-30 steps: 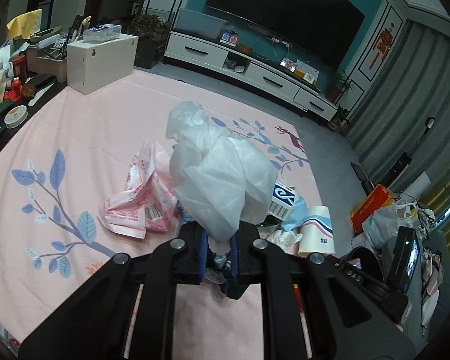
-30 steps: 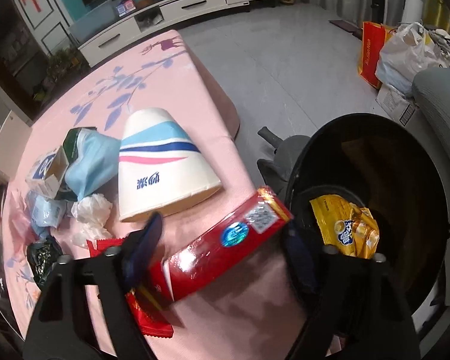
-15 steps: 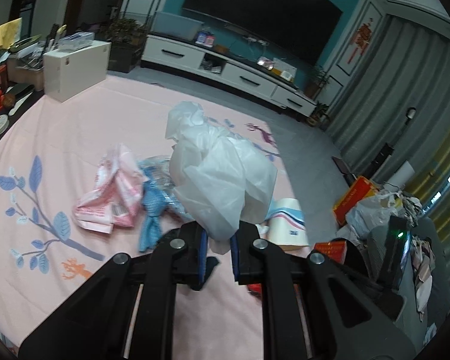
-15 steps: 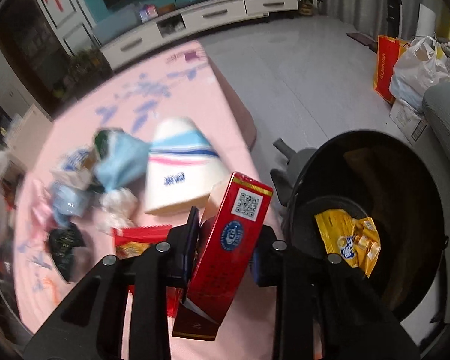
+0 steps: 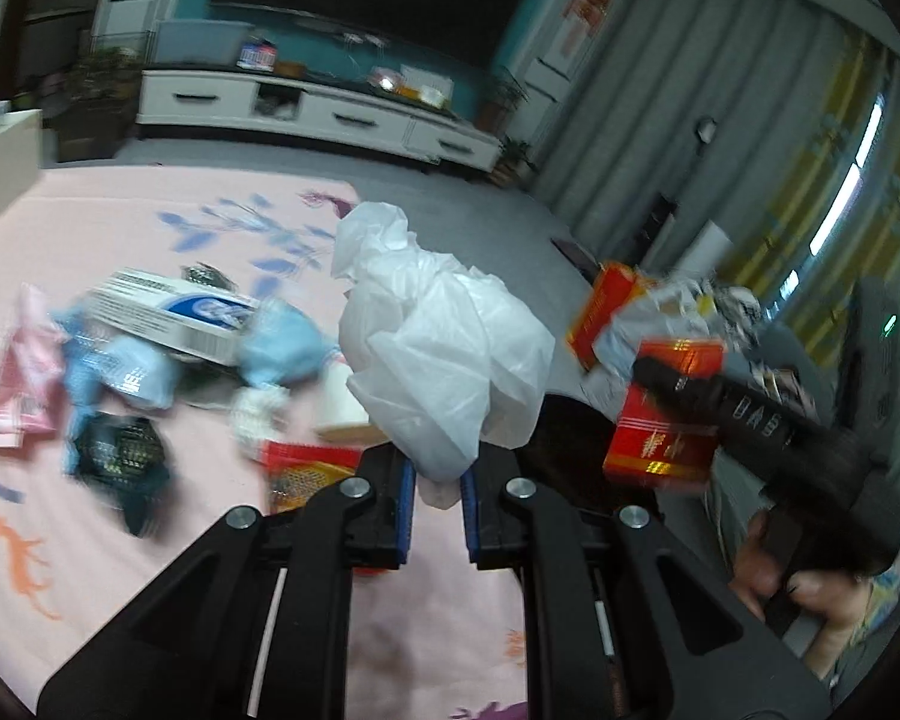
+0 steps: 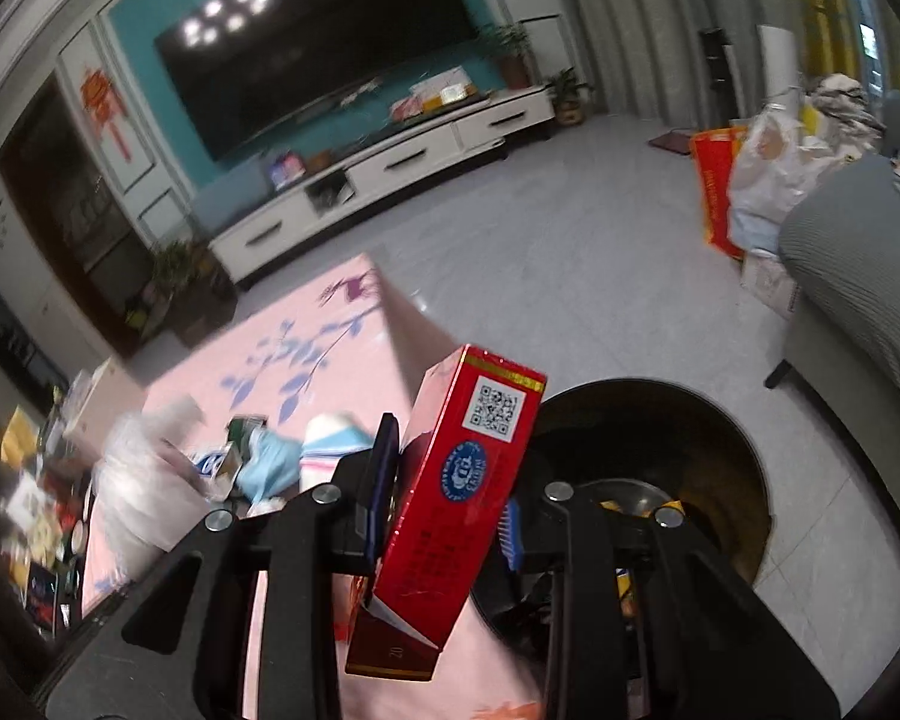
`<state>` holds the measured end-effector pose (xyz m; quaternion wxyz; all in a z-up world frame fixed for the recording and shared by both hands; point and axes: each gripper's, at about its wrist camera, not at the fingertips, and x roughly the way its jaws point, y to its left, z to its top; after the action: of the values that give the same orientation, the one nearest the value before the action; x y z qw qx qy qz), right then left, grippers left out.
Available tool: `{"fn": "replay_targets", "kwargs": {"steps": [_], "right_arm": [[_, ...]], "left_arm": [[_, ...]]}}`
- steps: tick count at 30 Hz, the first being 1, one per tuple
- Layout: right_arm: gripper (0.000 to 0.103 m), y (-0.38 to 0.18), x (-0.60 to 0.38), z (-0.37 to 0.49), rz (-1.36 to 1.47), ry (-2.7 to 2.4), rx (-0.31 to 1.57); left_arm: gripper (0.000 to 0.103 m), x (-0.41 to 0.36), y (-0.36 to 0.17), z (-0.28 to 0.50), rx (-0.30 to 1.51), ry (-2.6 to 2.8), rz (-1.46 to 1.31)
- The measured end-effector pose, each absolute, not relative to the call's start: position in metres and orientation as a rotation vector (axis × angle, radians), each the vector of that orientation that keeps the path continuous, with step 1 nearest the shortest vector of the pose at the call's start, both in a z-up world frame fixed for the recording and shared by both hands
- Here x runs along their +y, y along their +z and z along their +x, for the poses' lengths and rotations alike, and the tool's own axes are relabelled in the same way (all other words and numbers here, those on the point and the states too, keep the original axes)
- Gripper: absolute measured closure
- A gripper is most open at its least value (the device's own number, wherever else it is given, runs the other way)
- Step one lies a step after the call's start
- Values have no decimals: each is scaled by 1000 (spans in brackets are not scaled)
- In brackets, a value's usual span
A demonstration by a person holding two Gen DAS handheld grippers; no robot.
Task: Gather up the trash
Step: 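Carry the red box and white bag over the black trash bin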
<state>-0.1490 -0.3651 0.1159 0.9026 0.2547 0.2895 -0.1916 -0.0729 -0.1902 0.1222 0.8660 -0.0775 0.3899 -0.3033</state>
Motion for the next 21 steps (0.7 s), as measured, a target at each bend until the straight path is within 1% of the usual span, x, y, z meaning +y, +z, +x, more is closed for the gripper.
{"fn": "replay_targets", "kwargs": {"steps": [4,8,16,18,19,20,21], "right_arm": [[73,115,-390,-165,567,-460,574],[73,109,-410,-173,607,-523,575],[73,92,-437,-180,651,-629,620],[73,88,-440,-180,655,-641,634],[73,87,-441,-181,654,-645,639],[73,86,-441,-180,651,-652,648],[69,85,-442,-181,655,-654,648]], "left_arm": [[89,-236,103,-80,870,-689,-71],[89,-274,93,-86,885,-741,7],[88,-334,58,-89,996,-837,52],[87,-343,53,-90,1013,-858,67],[84,-348,50,-91,1019,-871,78],[79,-351,48,-92,1022,-878,82],[74,-353,47,-93,1025,-886,78]]}}
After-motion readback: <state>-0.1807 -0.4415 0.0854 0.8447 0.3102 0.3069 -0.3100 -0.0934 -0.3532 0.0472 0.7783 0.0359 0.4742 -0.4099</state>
